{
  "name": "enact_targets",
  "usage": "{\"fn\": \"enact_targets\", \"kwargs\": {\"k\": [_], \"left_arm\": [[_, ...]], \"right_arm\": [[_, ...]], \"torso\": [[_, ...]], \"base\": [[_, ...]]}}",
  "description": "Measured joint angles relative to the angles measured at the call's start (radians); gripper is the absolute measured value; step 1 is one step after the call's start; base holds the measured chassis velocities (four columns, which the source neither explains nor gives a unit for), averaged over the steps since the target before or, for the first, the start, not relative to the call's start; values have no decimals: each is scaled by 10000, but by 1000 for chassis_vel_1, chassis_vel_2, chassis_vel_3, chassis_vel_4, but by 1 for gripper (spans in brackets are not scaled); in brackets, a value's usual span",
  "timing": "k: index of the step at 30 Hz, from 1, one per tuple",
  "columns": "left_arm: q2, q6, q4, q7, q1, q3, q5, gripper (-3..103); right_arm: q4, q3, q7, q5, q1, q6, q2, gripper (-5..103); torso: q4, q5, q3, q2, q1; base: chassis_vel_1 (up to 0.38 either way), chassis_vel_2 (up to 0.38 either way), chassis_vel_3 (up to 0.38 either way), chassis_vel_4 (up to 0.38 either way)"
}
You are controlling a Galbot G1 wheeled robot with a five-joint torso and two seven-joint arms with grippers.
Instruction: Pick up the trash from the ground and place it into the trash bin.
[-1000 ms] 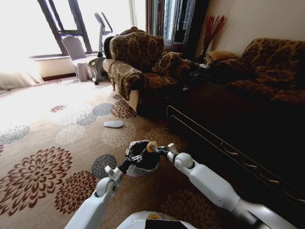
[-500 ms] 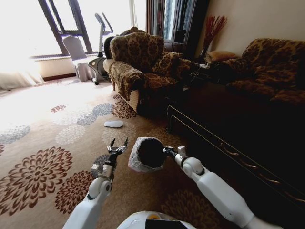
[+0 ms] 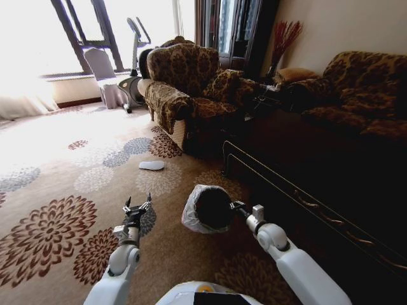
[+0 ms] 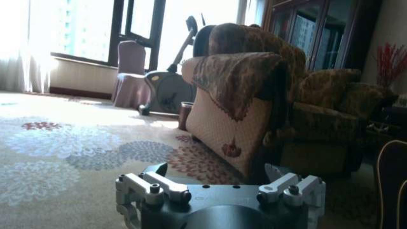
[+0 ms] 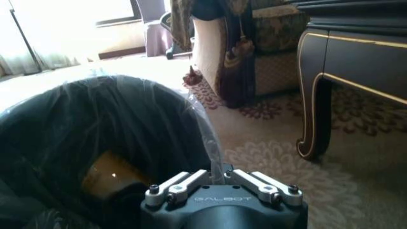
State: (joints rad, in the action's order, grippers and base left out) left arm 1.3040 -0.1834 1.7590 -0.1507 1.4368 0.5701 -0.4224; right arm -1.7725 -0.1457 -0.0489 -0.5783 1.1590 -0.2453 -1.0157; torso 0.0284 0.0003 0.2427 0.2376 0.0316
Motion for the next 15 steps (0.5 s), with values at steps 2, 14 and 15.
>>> {"fn": "enact_targets", "kwargs": {"k": [2, 14, 15], "left_arm": [[88, 61, 7, 12, -13, -57, 8, 100], [310, 206, 450, -197, 64, -220, -141, 100], [310, 206, 450, -197, 64, -220, -141, 100]], "right_arm": [[-103, -80, -2, 45, 146, 19, 2, 1], [-503, -446, -42, 254, 976, 202, -191, 1], [-503, -446, -42, 254, 976, 202, -191, 1]], "torso": [[1, -1, 0, 0, 0], [0, 1, 1, 0, 0], [0, 1, 1, 0, 0]], "base": [[0, 0, 0, 0], [64, 51, -62, -62], [158, 145, -134, -168]]}}
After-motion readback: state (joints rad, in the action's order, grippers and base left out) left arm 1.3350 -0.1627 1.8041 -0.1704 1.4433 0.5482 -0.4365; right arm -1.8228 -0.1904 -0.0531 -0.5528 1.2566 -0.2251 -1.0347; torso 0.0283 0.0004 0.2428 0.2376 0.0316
